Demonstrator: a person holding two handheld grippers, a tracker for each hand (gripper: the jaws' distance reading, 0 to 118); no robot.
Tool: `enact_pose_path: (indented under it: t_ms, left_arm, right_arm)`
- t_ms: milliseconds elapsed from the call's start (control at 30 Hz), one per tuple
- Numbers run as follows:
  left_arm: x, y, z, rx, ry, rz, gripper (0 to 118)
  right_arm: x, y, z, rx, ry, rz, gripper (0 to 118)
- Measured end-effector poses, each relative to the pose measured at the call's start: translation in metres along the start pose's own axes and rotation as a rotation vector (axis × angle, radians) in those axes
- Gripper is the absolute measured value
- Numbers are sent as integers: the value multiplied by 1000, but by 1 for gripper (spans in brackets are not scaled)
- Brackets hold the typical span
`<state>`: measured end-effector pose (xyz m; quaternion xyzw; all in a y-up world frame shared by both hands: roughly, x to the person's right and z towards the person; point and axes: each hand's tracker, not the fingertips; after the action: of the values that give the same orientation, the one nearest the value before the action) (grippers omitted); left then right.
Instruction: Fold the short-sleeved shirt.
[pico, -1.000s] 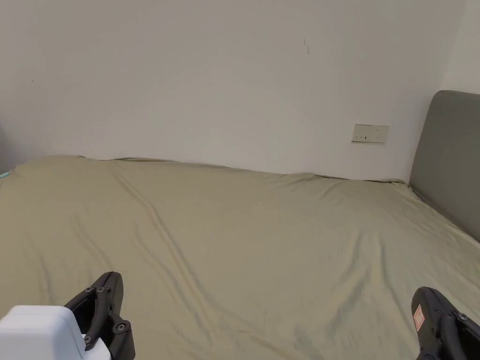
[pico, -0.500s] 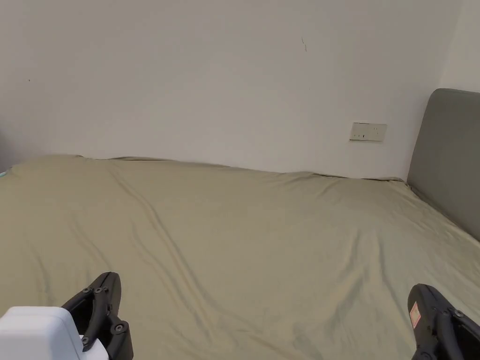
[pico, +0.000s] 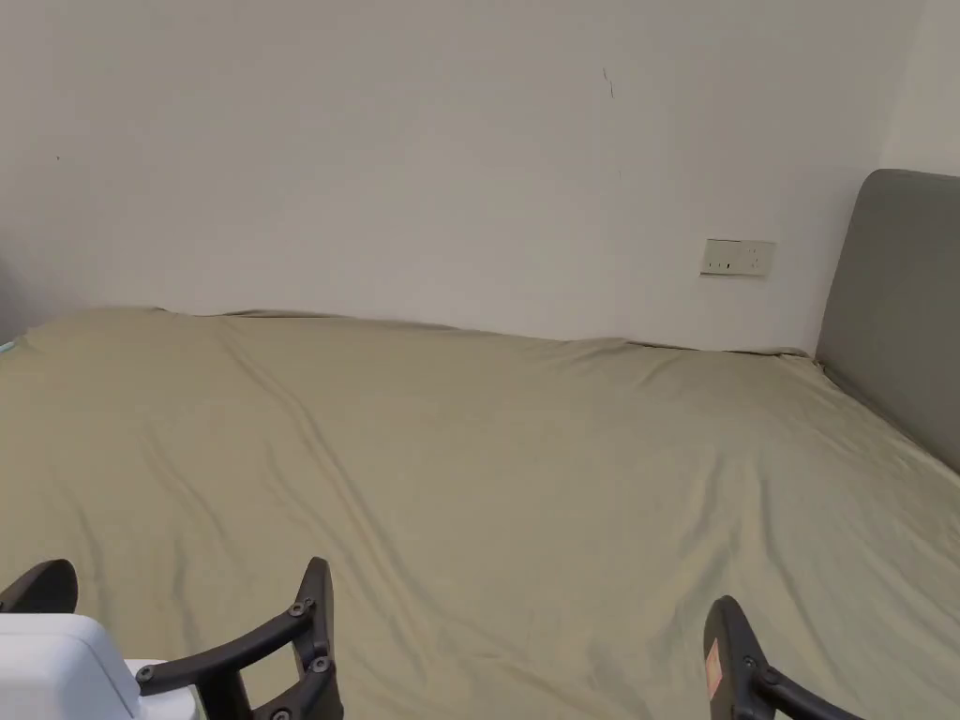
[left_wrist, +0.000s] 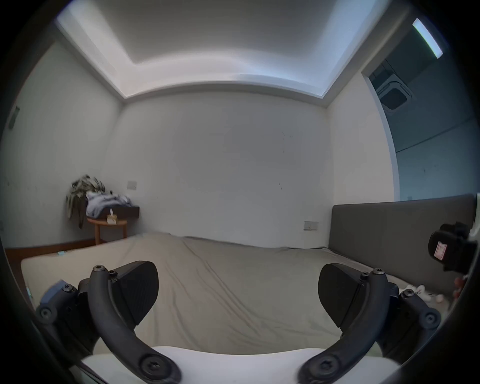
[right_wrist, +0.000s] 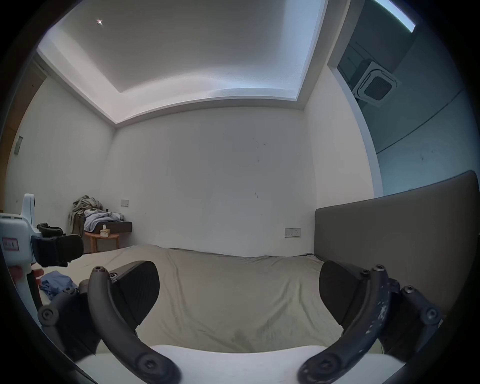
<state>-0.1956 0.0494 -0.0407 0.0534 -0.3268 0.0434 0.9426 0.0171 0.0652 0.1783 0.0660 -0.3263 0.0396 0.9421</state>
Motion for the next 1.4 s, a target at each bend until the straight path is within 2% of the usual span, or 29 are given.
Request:
enact_pose_path:
  t_ms: [833,1400]
  left_arm:
    - [-5,4,-5,-68,-30,-32,118]
    - [-2,5,-5,-78,-45,-41,118]
  right_arm:
    - [-6,-5,-7,-27,3,44,118]
    - [-3,-3,-5,-21,-3,32,118]
